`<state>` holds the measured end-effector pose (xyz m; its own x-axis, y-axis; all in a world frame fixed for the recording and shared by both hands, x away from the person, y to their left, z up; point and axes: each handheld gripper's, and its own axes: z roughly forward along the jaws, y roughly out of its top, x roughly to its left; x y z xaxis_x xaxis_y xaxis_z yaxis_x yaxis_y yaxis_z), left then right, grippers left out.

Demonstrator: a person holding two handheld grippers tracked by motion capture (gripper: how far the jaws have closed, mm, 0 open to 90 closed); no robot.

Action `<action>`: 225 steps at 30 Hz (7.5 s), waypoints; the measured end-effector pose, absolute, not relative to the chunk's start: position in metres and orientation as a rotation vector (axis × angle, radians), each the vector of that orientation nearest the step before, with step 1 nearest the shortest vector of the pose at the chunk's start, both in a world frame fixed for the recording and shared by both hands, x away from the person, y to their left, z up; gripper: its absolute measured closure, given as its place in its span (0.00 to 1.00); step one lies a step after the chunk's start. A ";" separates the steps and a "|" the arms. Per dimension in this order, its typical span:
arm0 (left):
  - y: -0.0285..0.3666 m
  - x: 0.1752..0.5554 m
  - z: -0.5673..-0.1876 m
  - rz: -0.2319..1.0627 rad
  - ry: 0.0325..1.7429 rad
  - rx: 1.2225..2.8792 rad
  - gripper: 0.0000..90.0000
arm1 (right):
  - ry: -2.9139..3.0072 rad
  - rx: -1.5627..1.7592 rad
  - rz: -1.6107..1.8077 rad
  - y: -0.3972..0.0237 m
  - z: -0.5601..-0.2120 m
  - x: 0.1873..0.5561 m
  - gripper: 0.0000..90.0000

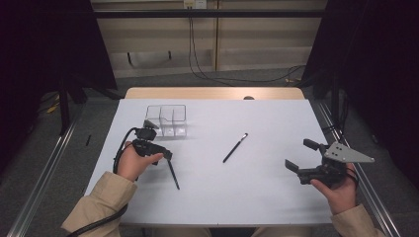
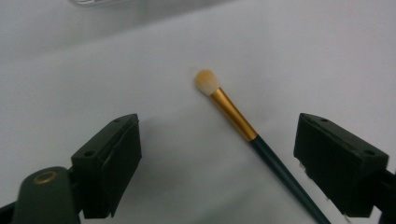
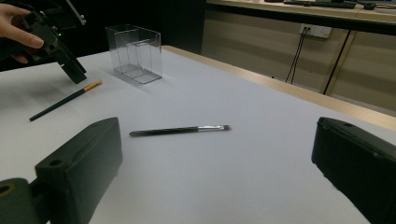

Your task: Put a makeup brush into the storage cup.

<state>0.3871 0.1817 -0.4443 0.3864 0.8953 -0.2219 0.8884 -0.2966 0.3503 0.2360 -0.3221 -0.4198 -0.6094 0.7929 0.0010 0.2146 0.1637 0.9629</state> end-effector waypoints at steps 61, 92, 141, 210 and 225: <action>0.149 0.392 -0.448 0.046 1.425 2.496 0.90 | 1.935 0.946 1.459 -0.322 -0.420 0.237 0.02; 0.151 0.393 -0.445 0.012 1.393 2.490 0.94 | 1.942 0.954 1.456 -0.323 -0.422 0.238 0.02; 0.167 0.380 -0.397 0.247 1.150 1.842 0.94 | 1.933 0.947 1.463 -0.324 -0.421 0.236 0.02; 0.158 0.400 -0.348 0.408 0.919 1.427 0.94 | 1.935 0.950 1.469 -0.325 -0.423 0.236 0.02; 0.155 0.412 -0.342 0.439 0.913 1.409 0.94 | 1.939 0.956 1.468 -0.326 -0.424 0.237 0.02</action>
